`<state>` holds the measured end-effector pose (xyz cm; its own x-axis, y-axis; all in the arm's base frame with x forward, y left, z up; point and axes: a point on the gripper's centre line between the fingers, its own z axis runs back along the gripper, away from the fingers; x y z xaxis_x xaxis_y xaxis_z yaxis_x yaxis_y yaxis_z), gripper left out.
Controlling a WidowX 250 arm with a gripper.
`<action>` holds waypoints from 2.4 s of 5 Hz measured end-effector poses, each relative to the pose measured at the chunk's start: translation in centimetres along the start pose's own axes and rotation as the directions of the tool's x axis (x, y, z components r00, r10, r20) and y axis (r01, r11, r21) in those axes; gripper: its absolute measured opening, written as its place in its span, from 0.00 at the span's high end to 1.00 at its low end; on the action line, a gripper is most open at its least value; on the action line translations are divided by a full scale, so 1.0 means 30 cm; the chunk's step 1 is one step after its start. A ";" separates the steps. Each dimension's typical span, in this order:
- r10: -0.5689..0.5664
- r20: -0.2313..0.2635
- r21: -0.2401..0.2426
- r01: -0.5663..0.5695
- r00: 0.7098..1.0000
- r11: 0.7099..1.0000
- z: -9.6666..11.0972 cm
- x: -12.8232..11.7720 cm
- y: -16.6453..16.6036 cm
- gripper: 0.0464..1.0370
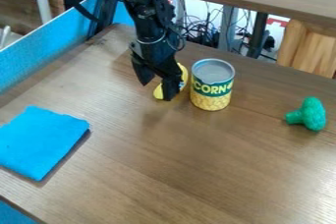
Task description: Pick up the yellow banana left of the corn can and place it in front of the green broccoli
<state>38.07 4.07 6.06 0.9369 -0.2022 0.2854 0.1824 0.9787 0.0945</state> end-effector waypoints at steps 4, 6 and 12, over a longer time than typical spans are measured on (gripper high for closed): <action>0.062 0.010 -0.008 -0.062 0.998 0.998 -0.078 0.060 0.013 0.04; 0.135 0.044 -0.044 -0.133 0.990 0.990 -0.102 0.148 0.017 0.04; 0.114 0.109 -0.095 -0.104 0.987 0.990 0.054 0.252 -0.031 0.45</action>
<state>44.51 1.56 9.67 0.9134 -0.0915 0.3966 0.1111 0.9935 -0.0266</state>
